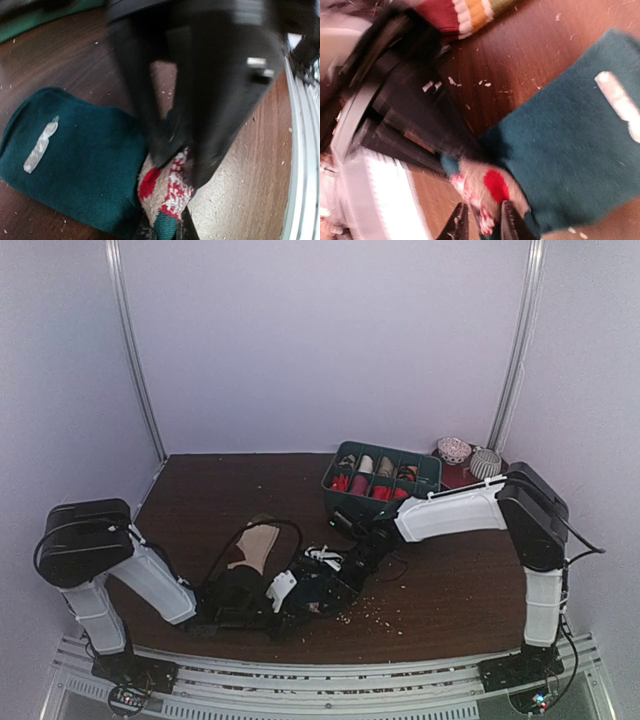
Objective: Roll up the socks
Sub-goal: Roll the sock at the center of the board.
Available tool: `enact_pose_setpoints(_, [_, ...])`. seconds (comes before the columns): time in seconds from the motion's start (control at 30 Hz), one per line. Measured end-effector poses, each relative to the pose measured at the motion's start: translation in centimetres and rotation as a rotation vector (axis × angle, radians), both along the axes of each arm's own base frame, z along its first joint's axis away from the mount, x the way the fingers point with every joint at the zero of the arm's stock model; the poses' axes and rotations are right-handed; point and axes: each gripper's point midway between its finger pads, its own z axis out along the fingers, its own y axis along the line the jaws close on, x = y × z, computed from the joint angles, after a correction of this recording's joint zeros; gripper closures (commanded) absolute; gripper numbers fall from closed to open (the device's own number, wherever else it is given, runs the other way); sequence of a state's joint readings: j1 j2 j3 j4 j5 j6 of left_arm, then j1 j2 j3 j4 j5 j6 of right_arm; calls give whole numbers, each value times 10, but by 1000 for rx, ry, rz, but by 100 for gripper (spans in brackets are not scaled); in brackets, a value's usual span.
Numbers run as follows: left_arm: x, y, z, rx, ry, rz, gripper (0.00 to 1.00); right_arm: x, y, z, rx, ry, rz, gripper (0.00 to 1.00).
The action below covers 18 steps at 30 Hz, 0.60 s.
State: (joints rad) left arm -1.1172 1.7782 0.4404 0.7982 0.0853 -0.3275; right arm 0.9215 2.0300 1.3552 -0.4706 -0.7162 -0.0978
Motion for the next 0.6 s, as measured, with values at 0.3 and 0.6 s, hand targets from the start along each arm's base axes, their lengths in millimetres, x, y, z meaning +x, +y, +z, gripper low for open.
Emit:
enact_pose_setpoints(0.3, [2,2,-5,-135,245,56,100,-9,-22,47,388,-469,62,55])
enact_pose_setpoints(0.6, [-1,1,-7,-163,331,55,100,-11,-13,26,483,-647,188,54])
